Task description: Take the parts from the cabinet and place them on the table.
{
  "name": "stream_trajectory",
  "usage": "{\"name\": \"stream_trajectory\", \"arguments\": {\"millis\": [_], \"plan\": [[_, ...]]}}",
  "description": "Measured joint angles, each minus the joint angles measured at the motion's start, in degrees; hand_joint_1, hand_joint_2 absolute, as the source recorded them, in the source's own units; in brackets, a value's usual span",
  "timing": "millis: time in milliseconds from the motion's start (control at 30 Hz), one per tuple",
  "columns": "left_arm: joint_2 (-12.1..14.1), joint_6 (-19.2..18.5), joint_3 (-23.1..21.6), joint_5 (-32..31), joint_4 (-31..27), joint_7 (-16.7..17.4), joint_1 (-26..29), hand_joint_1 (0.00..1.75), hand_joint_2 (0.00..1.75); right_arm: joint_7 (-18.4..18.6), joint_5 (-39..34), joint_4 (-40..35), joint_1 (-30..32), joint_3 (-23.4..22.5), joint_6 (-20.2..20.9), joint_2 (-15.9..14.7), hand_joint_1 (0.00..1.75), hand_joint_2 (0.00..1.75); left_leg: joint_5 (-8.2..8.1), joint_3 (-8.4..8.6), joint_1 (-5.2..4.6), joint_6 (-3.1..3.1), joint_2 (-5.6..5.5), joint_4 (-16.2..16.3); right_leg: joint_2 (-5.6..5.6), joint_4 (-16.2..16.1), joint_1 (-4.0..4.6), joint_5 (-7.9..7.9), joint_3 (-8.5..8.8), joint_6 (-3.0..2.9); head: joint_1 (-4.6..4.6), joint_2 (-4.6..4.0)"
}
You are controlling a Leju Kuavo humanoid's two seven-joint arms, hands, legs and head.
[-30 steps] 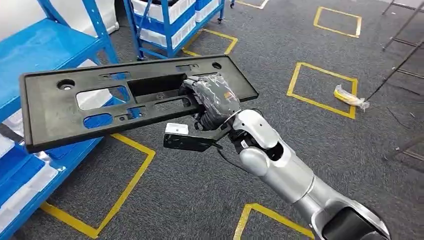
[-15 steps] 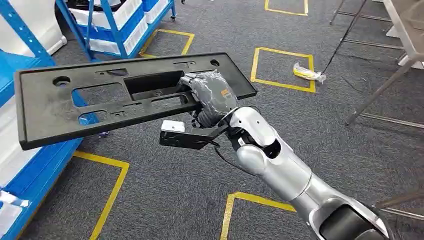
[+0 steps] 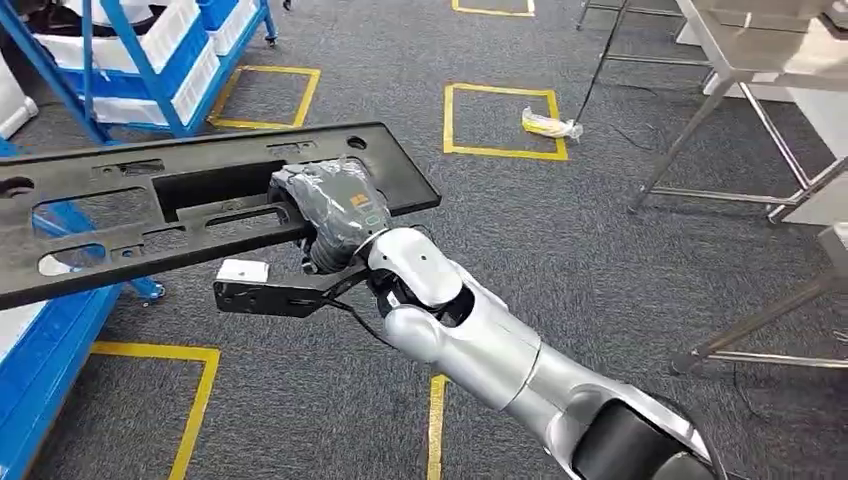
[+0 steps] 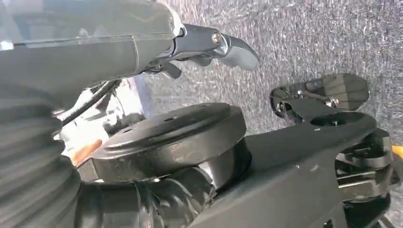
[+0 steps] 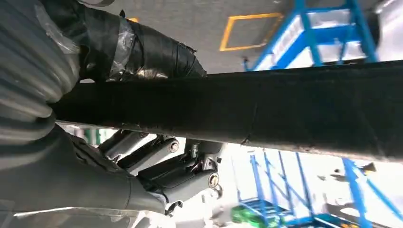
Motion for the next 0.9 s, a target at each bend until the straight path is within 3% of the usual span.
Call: {"name": "stream_trajectory", "arguments": {"millis": [33, 67, 167, 200, 233, 267, 300, 367, 400, 433, 500, 533, 567, 600, 667, 700, 733, 767, 800, 867, 900], "plan": [[-0.09, 0.2, 0.0, -0.24, 0.0, 0.0, 0.19, 0.0, 1.75, 0.07, -0.26, -0.04, 0.0, -0.02, -0.15, -0.13, 1.75, 1.75, -0.12, 0.17, 0.03, -0.16, 0.53, -0.22, -3.34, -3.24, 0.93, -0.42, 1.63, -0.48, 0.0, 0.0], [-0.22, 0.28, -0.02, -0.66, 0.0, 0.0, 0.26, 0.0, 1.75, 0.07, -0.68, -0.24, 0.01, -0.02, -0.17, -0.55, 1.75, 1.75, -0.19, 0.2, -0.28, -0.4, 1.05, -0.25, -4.35, -3.92, 1.93, -0.48, 1.81, -0.95, 0.02, 0.0], [-0.66, 0.79, -0.02, -1.55, 0.0, -0.02, 0.23, 0.0, 1.75, -0.13, -2.62, -3.2, 0.61, -0.42, 0.66, -4.55, 1.75, 1.75, -0.44, 0.73, 0.06, -0.93, 2.57, -0.77, -2.47, -4.48, 2.51, -0.67, 1.87, -1.59, 0.0, 0.0], [-0.79, 1.05, -0.04, -1.81, 0.0, -0.04, 0.14, 0.0, 1.75, -0.15, -3.12, -4.47, 0.78, -0.83, 1.11, -6.31, 1.75, 1.75, -1.06, 0.75, 0.05, -1.3, 2.82, -0.68, -1.6, -5.91, 1.84, -0.16, 3.13, -2.19, 0.0, 0.0], [-0.68, 1.31, -0.04, -1.99, 0.0, -0.13, 0.18, 0.0, 1.75, -0.2, -3.65, -5.5, 1.24, -1.44, 1.55, -7.75, 1.75, 1.75, -1.82, 0.77, 0.28, -1.13, 0.17, 0.65, -0.86, -6.73, 1.76, 0.08, 3.78, -2.46, 0.0, 0.0], [-0.68, 1.59, -0.04, -2.01, 0.0, -0.35, 0.32, 0.0, 1.75, -0.35, -4.15, -6.76, 1.38, -1.86, 2.09, -8.89, 1.75, 1.75, -3.53, -0.54, 0.23, -0.93, -1.87, 3.64, -0.39, -6.84, 1.5, 0.19, 3.98, -2.81, 0.0, 0.0], [-0.68, 1.68, -0.04, -1.97, 0.0, -0.39, 0.24, 0.0, 1.75, -0.75, -4.66, -7.87, 1.71, -2.17, 2.67, -10.3, 1.75, 1.75, -5.39, -2.51, 0.19, -0.98, -3.06, 7.73, 0.44, -6.82, 1.36, 0.2, 4.01, -2.99, 0.0, 0.0], [-0.52, 1.68, -0.04, -1.59, 0.0, -0.42, -0.15, 0.0, 1.75, -1.68, -5.18, -10.21, 3.15, -2.67, 3.72, -12.75, 1.75, 1.75, -7.71, -6.59, 0.17, -1.32, -3.7, 15.32, 2.0, -6.74, 1.3, 0.0, 4.26, -3.25, 0.02, 0.0], [-0.46, 1.68, -0.04, -1.42, 0.0, -0.39, -0.34, 0.0, 1.75, -1.77, -5.25, -10.8, 3.79, -3.0, 4.09, -13.8, 1.75, 1.75, -6.96, -7.52, 0.23, -1.54, -3.68, 16.27, 3.11, -6.51, 1.19, -0.13, 4.3, -3.22, 0.0, 0.0], [-0.42, 1.73, -0.04, -1.29, 0.0, -0.31, -0.37, 0.0, 1.75, -1.79, -5.27, -11.08, 4.08, -3.19, 4.35, -14.23, 1.75, 1.75, -4.9, -7.2, 0.34, -1.77, -3.68, 14.69, 4.11, -6.17, 0.96, -0.34, 4.28, -2.99, 0.0, 0.0], [-0.33, 1.9, -0.02, -1.11, 0.0, -0.07, -0.32, 0.0, 1.75, -2.01, -5.25, -11.52, 4.0, -3.3, 4.55, -14.84, 1.75, 1.75, 0.84, -4.31, 0.84, -2.34, -4.2, 6.88, 6.23, -4.74, 0.4, -1.14, 4.09, -2.23, -0.02, 0.0], [-0.26, 1.92, 0.02, -1.05, 0.0, 0.02, -0.26, 0.0, 1.75, -2.12, -5.25, -11.78, 3.93, -3.41, 4.61, -14.93, 1.75, 1.75, 1.9, -3.21, 1.21, -2.66, -6.08, 3.82, 6.99, -3.65, 0.13, -1.76, 3.61, -1.69, 0.0, 0.0], [-0.35, 1.81, 0.07, -0.85, 0.11, 0.0, -0.23, 0.0, 1.75, -2.32, -5.2, -11.82, 3.56, -3.43, 4.7, -14.95, 1.75, 1.75, 0.84, -2.99, 1.16, -2.82, -8.55, 3.1, 7.8, -2.32, 0.29, -2.09, 2.62, -1.18, -0.09, 0.0], [-0.55, 1.81, 0.07, -0.81, 0.13, 0.07, -0.54, 0.0, 1.75, -2.34, -5.2, -11.98, 3.38, -3.43, 4.94, -14.73, 1.75, 1.75, -0.07, -2.69, 1.05, -1.93, -8.34, 2.91, 8.54, -2.04, 0.03, -1.88, 1.78, -0.87, -0.04, 0.0], [-0.55, 1.86, 0.11, -0.79, 0.13, 0.07, -0.5, 0.0, 1.75, -2.38, -5.2, -12.04, 3.48, -3.45, 4.98, -14.91, 1.75, 1.75, 0.15, -2.72, 0.6, -1.29, -7.5, 2.51, 9.53, -2.62, -0.32, -1.4, 1.55, -0.06, -0.07, 0.0], [-0.63, 1.86, 0.11, -0.81, 0.13, 0.07, -0.55, 0.0, 1.75, -2.38, -5.2, -12.04, 3.43, -3.48, 5.01, -15.04, 1.75, 1.75, 0.52, -2.52, 1.03, -0.74, -6.92, 1.88, 10.08, -2.61, -0.26, -1.3, 1.42, 0.19, -0.04, 0.0], [-0.79, 1.86, 0.13, -0.85, 0.11, 0.07, -0.58, 0.0, 1.75, -2.38, -5.2, -12.09, 3.44, -3.48, 5.05, -15.1, 1.75, 1.75, 0.69, -2.22, 1.08, -0.38, -6.22, 1.54, 8.07, -2.14, -0.21, -1.63, 1.27, 0.24, -0.04, 0.0], [-0.72, 1.97, 0.17, -1.0, 0.11, 0.02, -0.48, 0.0, 1.75, -2.38, -5.2, -12.11, 3.24, -3.52, 5.14, -15.28, 1.75, 1.75, 0.79, -1.92, 1.0, -0.13, -5.63, 1.15, 4.82, -0.01, 0.02, -2.95, 0.36, 0.58, 0.2, 0.0], [-0.72, 2.08, 0.24, -1.0, 0.11, -0.02, -0.36, 0.0, 1.75, -2.38, -5.2, -12.11, 3.04, -3.52, 5.14, -15.28, 1.75, 1.75, 0.79, -1.8, 0.78, -0.1, -4.91, 1.01, 3.17, 3.71, -0.21, -4.86, -1.56, 0.89, 0.15, 0.0], [-0.68, 2.23, 0.35, -1.14, 0.11, -0.07, -0.27, 0.0, 1.75, -2.4, -5.2, -12.11, 3.1, -3.52, 5.25, -15.28, 1.75, 1.75, 0.6, -1.77, 0.5, 0.06, -3.44, 1.0, 1.95, 11.55, -0.56, -7.83, -5.82, 1.18, 0.15, 0.0], [-0.61, 2.29, 0.37, -1.16, 0.11, -0.07, -0.27, 0.0, 1.75, -2.38, -5.2, -12.06, 3.29, -3.52, 5.31, -15.3, 1.75, 1.75, 0.47, -1.69, 0.39, 0.09, -2.75, 1.0, 1.84, 13.15, -0.71, -7.78, -6.83, 1.19, 0.13, 0.0]]}}
